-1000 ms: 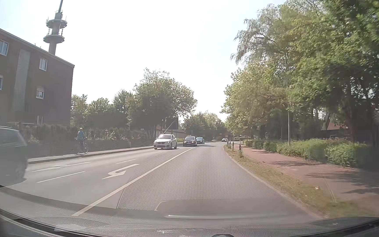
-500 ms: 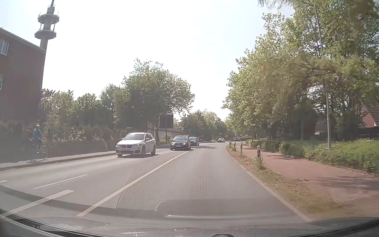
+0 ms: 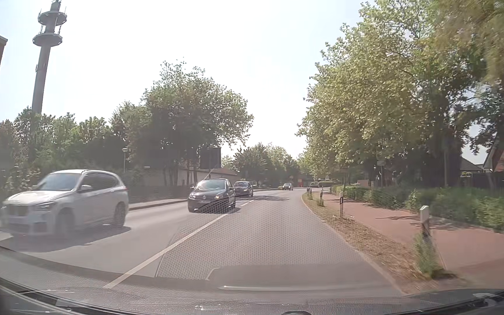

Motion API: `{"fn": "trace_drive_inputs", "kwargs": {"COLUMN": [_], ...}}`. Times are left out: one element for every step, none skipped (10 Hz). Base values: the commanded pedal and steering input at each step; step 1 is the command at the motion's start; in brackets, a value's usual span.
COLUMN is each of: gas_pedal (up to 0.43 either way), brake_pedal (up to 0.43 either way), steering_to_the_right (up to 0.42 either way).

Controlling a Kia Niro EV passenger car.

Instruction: Follow the waypoints while adhering to traffic rules and regulations

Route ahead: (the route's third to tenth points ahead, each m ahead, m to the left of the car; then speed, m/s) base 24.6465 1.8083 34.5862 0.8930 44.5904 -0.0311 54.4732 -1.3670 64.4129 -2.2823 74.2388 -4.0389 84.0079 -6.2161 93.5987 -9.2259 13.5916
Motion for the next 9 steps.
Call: {"fn": "trace_drive_inputs", "kwargs": {"gas_pedal": [0.130, 0.138, 0.138, 0.150, 0.157, 0.157, 0.169, 0.169, 0.169], "brake_pedal": [0.000, 0.000, 0.000, 0.000, 0.000, 0.000, 0.000, 0.000, 0.000], "steering_to_the_right": [0.006, 0.007, 0.007, 0.008, 0.008, 0.008, 0.008, 0.008, 0.008]}}
